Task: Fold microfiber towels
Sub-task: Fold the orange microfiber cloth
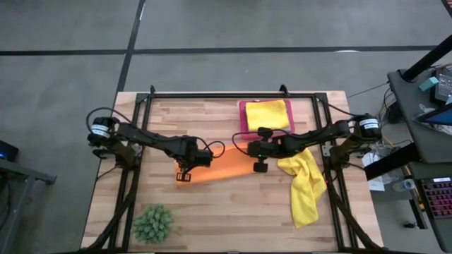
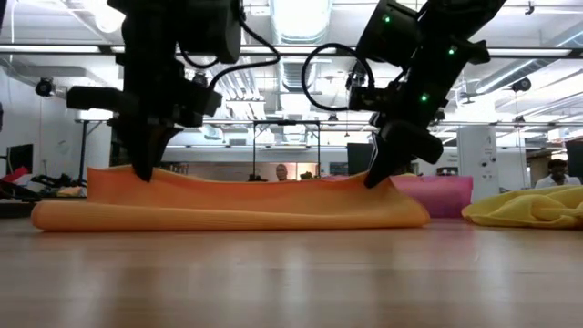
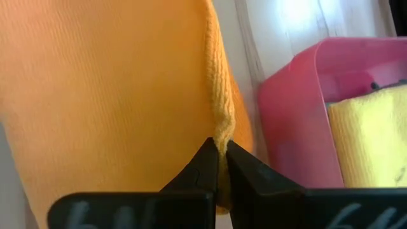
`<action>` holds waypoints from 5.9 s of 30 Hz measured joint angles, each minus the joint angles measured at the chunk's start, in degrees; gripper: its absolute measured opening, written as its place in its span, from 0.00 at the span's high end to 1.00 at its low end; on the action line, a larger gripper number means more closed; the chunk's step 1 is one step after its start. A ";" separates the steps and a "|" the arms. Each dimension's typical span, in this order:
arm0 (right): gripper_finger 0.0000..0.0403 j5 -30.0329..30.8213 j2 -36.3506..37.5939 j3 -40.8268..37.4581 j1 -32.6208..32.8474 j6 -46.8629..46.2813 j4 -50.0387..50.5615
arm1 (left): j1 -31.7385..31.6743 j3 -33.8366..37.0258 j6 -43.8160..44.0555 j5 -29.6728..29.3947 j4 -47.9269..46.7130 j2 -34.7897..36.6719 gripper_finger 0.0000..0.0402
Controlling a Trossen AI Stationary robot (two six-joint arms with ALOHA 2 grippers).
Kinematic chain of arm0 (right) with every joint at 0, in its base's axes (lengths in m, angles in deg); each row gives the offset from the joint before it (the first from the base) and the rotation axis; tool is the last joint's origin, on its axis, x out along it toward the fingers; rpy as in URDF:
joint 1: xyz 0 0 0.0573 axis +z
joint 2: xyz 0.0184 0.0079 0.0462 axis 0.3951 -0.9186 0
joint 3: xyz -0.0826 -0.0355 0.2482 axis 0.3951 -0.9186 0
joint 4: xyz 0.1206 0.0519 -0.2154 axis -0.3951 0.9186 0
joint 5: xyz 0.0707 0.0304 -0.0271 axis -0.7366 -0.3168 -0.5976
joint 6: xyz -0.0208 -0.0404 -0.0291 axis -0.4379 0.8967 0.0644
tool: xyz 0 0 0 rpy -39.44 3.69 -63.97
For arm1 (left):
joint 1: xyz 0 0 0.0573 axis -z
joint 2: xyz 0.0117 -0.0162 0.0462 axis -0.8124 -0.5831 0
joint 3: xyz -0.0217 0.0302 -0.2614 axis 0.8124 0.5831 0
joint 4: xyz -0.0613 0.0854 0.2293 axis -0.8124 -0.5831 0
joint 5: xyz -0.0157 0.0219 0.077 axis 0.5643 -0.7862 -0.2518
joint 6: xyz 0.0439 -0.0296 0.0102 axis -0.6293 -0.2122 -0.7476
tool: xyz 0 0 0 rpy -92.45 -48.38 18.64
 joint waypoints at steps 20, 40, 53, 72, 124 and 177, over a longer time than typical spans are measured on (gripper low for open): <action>0.70 3.05 -0.02 0.00 0.02 -1.31 -1.29 | -1.57 4.40 2.13 -7.76 3.83 0.00 0.75; 0.66 -2.42 0.29 0.00 0.15 -6.36 -0.92 | -0.56 5.08 8.57 -6.76 0.57 5.46 0.55; 0.95 -8.30 -2.94 -1.37 1.47 -9.03 -3.71 | -0.55 15.52 14.57 -4.32 8.00 5.14 0.76; 0.98 -8.16 -0.42 -1.16 1.55 -15.39 0.01 | -0.42 12.27 15.65 -6.15 4.57 5.53 0.81; 0.36 -11.12 -5.09 -5.34 -0.68 -47.10 -13.98 | 6.14 14.01 23.15 -6.83 24.11 5.25 0.81; 0.98 -12.94 -1.46 0.34 1.05 -43.45 -25.22 | 13.73 19.23 32.53 -7.30 17.06 14.96 0.81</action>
